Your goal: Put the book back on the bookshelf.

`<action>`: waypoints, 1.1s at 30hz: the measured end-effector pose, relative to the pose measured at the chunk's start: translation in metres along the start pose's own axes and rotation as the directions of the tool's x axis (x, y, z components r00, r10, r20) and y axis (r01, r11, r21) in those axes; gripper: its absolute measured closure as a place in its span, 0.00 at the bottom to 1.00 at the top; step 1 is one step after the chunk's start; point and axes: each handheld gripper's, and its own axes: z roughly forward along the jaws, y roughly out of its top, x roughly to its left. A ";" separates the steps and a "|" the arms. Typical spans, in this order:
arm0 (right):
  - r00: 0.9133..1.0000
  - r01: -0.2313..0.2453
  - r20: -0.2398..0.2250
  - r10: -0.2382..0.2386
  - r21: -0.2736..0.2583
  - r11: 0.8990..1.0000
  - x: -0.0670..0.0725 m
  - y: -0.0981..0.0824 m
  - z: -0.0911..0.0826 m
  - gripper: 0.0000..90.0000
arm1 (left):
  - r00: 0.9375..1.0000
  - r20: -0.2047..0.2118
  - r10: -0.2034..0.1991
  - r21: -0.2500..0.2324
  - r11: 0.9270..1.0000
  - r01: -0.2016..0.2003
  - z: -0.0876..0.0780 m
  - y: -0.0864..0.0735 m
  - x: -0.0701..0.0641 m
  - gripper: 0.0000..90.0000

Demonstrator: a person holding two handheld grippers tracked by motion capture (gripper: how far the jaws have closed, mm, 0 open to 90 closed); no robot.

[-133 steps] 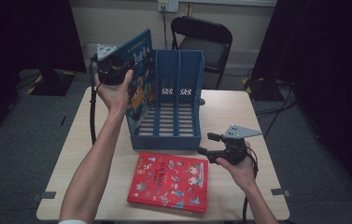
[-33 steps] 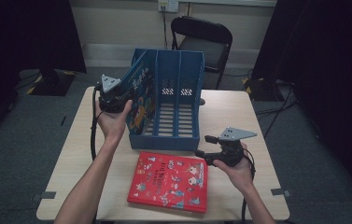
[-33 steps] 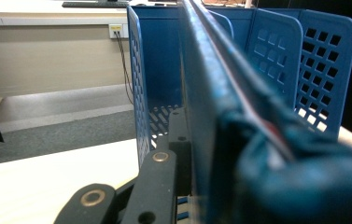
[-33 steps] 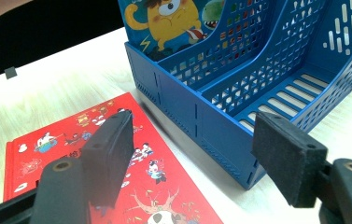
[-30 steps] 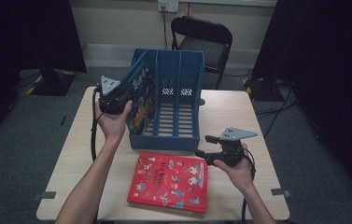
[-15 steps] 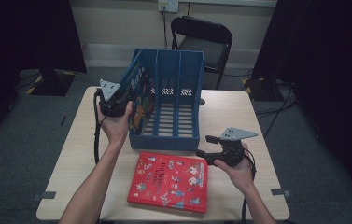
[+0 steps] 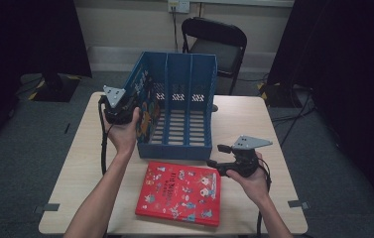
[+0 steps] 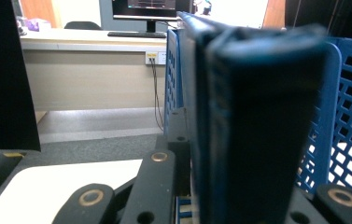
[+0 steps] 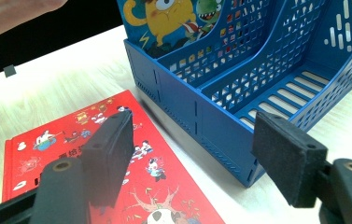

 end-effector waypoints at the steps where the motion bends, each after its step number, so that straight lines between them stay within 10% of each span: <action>1: 1.000 0.000 -0.001 0.000 0.000 1.000 0.000 0.000 0.000 0.32 | 1.000 -0.005 0.007 0.000 1.000 -0.007 0.000 0.000 -0.001 0.91; 15: 1.000 -0.002 0.000 0.002 0.004 1.000 0.000 0.000 0.001 0.32 | 0.996 0.088 -0.005 0.028 1.000 0.003 -0.010 0.005 0.008 0.78; 25: 1.000 0.001 -0.003 -0.001 0.010 1.000 0.001 -0.001 0.003 0.32 | 0.978 0.202 -0.045 0.094 0.995 0.027 -0.023 -0.008 0.022 0.70; 33: 1.000 0.001 -0.003 -0.001 0.013 1.000 0.001 -0.001 0.004 0.32 | 0.962 0.274 -0.007 0.157 0.987 -0.038 -0.034 -0.022 0.028 0.76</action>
